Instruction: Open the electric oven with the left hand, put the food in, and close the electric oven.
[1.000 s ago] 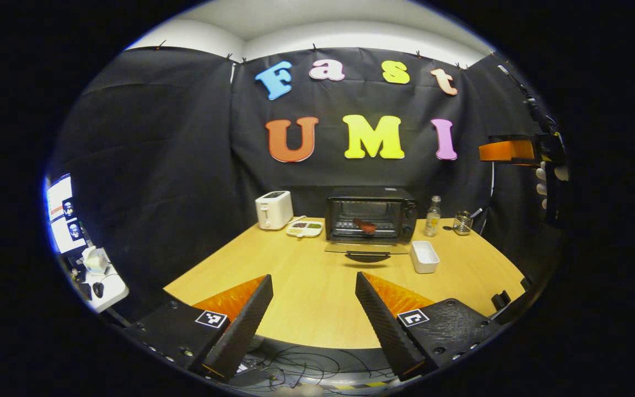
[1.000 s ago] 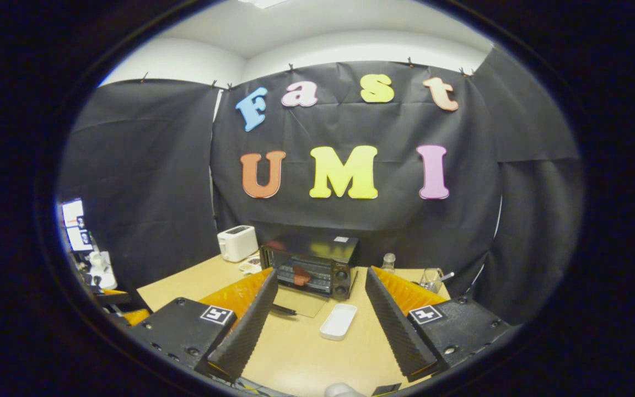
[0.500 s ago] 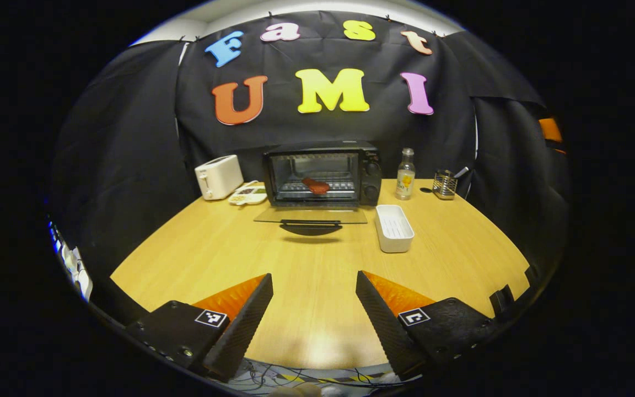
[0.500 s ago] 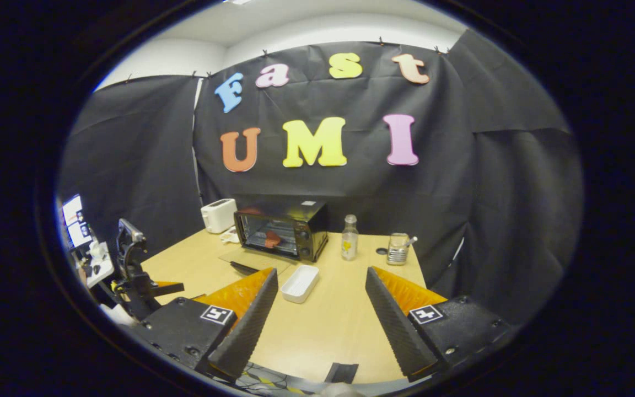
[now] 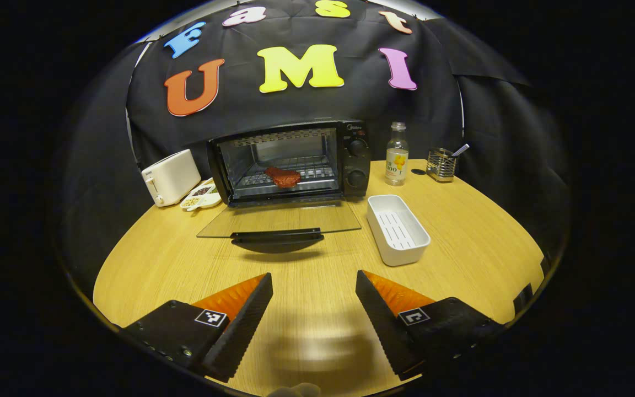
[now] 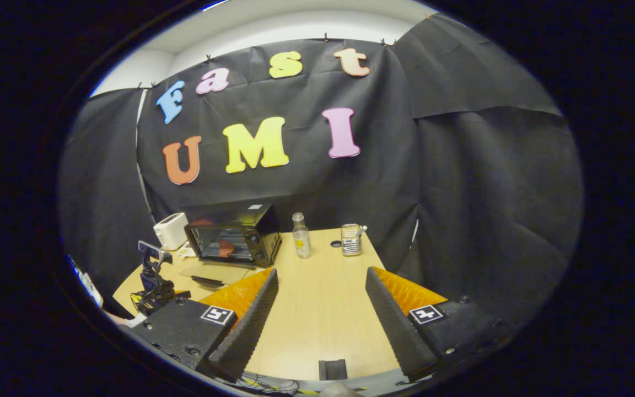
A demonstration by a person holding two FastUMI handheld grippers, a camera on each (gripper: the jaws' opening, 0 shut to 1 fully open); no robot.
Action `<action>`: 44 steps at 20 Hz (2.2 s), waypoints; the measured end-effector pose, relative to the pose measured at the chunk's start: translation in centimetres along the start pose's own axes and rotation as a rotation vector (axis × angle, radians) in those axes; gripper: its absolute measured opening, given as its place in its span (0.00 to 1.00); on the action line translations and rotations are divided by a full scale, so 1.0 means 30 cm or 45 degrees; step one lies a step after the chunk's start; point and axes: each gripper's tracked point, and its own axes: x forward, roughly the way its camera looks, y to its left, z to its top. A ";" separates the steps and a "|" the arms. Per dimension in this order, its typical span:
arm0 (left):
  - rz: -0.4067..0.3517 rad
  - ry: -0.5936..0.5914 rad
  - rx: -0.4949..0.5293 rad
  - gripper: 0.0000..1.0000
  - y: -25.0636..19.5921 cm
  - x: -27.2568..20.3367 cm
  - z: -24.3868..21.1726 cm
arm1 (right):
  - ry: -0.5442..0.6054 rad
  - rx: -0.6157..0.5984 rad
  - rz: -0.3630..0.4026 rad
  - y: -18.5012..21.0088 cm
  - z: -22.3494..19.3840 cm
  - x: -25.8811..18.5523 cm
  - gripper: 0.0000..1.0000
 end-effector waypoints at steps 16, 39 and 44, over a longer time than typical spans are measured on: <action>0.011 -0.027 -0.030 0.96 0.152 0.250 0.070 | 0.092 0.063 -0.168 0.083 -0.026 0.079 1.00; -0.006 -0.091 -0.053 0.96 0.162 0.224 0.166 | 0.118 0.106 -0.175 0.104 -0.028 0.131 1.00; 0.010 -0.209 -0.006 0.97 0.192 0.219 0.351 | 0.095 0.136 -0.177 0.099 -0.008 0.133 1.00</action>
